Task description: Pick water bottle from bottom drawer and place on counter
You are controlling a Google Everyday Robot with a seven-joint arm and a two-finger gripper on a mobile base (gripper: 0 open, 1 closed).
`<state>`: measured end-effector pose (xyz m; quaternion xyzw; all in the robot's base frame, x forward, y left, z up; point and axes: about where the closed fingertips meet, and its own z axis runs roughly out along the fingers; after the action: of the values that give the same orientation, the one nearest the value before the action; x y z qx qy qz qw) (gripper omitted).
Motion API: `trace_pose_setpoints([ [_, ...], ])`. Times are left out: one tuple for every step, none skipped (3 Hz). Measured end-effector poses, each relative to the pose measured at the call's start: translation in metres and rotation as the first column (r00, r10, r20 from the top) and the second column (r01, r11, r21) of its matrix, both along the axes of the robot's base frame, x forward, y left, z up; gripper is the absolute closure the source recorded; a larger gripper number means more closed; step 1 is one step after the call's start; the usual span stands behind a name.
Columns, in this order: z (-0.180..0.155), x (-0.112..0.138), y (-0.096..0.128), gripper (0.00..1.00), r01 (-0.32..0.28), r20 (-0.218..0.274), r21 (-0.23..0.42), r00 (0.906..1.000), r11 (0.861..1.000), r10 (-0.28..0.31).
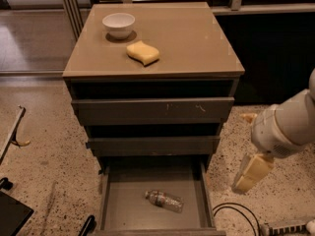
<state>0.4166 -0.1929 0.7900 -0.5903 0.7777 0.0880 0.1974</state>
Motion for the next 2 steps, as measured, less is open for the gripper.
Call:
trace_pose_setpoints([
  [-0.095, -0.029, 0.022, 0.0, 0.013, -0.065, 0.129, 0.9979, 0.992, -0.004],
  [-0.183, -0.052, 0.055, 0.0, 0.049, -0.117, 0.278, 0.993, 0.959, -0.017],
])
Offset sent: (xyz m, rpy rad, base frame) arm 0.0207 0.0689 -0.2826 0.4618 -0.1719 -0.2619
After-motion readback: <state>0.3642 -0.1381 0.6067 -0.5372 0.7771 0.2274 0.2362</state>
